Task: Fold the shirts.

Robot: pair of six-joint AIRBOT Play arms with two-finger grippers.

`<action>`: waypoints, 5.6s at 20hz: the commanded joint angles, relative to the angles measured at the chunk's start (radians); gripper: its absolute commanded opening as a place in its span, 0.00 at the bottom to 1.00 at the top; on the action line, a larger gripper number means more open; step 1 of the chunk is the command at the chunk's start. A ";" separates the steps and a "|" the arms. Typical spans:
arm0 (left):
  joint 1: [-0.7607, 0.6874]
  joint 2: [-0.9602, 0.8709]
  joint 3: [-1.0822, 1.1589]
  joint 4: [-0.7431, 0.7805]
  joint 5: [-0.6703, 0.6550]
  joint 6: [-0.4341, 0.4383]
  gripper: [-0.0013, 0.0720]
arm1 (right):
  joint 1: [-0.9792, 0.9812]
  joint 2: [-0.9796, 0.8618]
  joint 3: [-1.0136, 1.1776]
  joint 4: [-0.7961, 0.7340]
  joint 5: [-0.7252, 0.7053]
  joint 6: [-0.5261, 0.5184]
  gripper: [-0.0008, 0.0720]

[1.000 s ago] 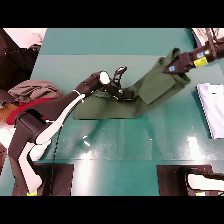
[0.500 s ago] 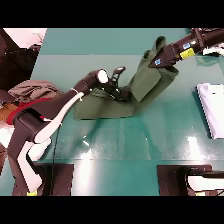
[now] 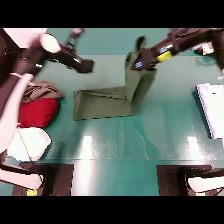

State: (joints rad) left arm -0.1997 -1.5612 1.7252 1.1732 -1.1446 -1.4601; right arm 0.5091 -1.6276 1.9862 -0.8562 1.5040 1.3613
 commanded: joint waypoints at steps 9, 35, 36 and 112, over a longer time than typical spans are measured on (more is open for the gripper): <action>0.295 0.288 0.001 0.028 -0.121 0.055 0.05 | 0.392 -0.253 0.003 -0.041 -0.509 -0.142 0.66; 0.293 0.286 -0.086 -0.061 -0.156 0.107 0.05 | -0.051 -0.285 -0.513 0.299 -0.342 -0.105 0.82; 0.293 0.286 -0.086 -0.063 -0.157 0.107 0.05 | -0.035 -0.296 -0.498 0.314 -0.346 -0.106 0.71; -0.172 0.255 -0.089 -0.117 0.085 0.106 0.05 | -0.996 0.368 -0.557 -0.278 0.151 0.097 0.48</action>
State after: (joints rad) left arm -0.3721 -1.3064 1.6360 1.0569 -1.0527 -1.3533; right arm -0.6113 -1.2636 1.4368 -1.2293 1.6611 1.4559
